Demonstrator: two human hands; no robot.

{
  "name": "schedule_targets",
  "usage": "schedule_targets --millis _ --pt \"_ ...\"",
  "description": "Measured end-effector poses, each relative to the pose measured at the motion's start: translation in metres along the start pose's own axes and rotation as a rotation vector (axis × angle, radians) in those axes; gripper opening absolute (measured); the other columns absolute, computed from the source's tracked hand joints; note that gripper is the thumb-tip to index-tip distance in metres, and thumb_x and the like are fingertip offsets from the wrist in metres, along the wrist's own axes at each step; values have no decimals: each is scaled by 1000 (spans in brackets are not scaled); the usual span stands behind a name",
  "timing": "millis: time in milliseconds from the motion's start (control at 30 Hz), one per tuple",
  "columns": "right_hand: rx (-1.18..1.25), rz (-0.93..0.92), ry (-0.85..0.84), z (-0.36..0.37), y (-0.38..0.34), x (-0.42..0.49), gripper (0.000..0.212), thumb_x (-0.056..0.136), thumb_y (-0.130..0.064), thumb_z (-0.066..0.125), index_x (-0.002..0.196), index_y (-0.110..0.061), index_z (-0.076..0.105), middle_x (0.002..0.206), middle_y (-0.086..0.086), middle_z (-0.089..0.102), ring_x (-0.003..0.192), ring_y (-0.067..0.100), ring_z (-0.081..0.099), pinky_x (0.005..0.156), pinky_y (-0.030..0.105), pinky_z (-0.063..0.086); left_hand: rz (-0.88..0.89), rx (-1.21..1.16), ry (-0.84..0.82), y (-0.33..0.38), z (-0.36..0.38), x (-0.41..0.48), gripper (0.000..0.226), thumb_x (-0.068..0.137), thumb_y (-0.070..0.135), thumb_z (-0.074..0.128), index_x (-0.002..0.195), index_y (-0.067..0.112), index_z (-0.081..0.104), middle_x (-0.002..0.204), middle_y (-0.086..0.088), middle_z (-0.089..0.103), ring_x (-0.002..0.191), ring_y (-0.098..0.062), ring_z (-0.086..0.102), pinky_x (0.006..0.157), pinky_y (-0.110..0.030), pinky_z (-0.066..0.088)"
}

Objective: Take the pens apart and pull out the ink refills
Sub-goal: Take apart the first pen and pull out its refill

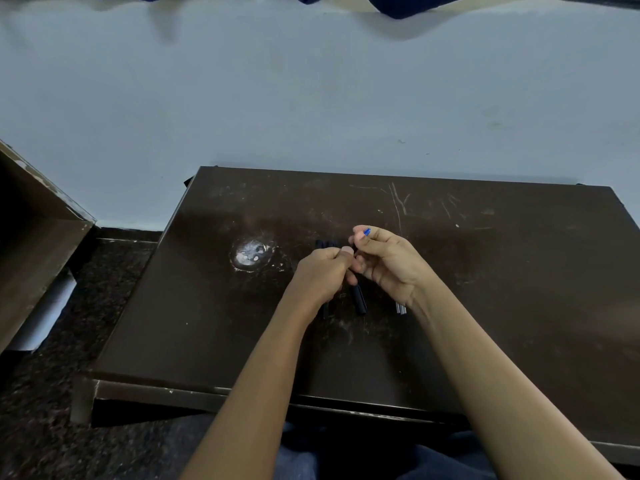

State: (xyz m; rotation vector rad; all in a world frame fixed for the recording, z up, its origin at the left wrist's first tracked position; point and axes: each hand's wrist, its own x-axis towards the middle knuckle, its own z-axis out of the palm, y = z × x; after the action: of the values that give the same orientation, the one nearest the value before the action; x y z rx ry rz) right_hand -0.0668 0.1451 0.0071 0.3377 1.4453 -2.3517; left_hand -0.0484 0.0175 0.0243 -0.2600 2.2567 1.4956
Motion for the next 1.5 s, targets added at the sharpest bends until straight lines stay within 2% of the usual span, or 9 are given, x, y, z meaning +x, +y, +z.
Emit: schedule_targets --millis 100,267,400,500,600,767,967,1167,1500 --pt "95 39 -28 -1 -2 1 21 97 2 43 107 -8 58 97 5 69 67 13 67 58 24 55 2 17 34 -1 0 3 40 99 39 38 70 24 62 63 6 60 50 -7 41 49 -23 30" --pt "51 44 -9 2 3 1 7 94 -6 54 90 -8 60 78 5 57 57 8 61 58 19 55 -10 27 20 -3 -1 4 36 99 36 39 74 24 62 66 5 61 54 -7 43 57 -24 35" --pt "98 82 -22 0 1 4 22 97 1 43 106 -9 60 96 3 69 76 14 67 65 24 58 -13 53 51 -6 -2 7 35 99 35 38 80 22 65 67 5 63 56 -6 45 72 -31 37" --pt "69 113 -14 1 2 5 14 95 -14 54 106 -11 62 90 1 67 76 12 65 67 22 57 -7 67 64 -8 -4 9 32 98 36 39 91 20 66 69 5 66 57 -6 46 68 -29 38" --pt "25 121 43 3 6 6 2 90 -15 62 89 -14 63 76 0 61 62 5 63 68 19 54 5 70 63 -8 -4 8 24 97 35 42 91 24 63 73 4 70 56 -5 47 57 -25 35" --pt "62 96 71 2 6 9 14 94 -5 54 95 -13 65 79 -1 61 70 9 59 76 23 51 43 67 71 -10 -3 7 22 96 34 44 77 31 56 69 3 69 54 -5 46 53 -24 34" --pt "109 85 19 2 3 10 27 97 0 42 104 -13 64 92 -1 68 80 11 61 82 25 50 44 53 38 -8 -4 9 20 97 35 42 87 33 59 66 3 65 54 -7 45 53 -25 36" --pt "-33 115 59 2 6 8 3 90 -16 62 89 -15 65 77 -2 63 67 6 59 73 21 49 35 47 20 -9 -5 7 18 97 34 44 92 31 60 70 4 67 53 -4 46 53 -24 34" --pt "185 74 52 1 3 10 30 98 2 38 106 -15 61 98 -3 70 86 12 64 77 25 53 31 47 20 -10 -8 7 18 98 33 44 96 31 61 71 2 68 55 -5 45 54 -26 33"
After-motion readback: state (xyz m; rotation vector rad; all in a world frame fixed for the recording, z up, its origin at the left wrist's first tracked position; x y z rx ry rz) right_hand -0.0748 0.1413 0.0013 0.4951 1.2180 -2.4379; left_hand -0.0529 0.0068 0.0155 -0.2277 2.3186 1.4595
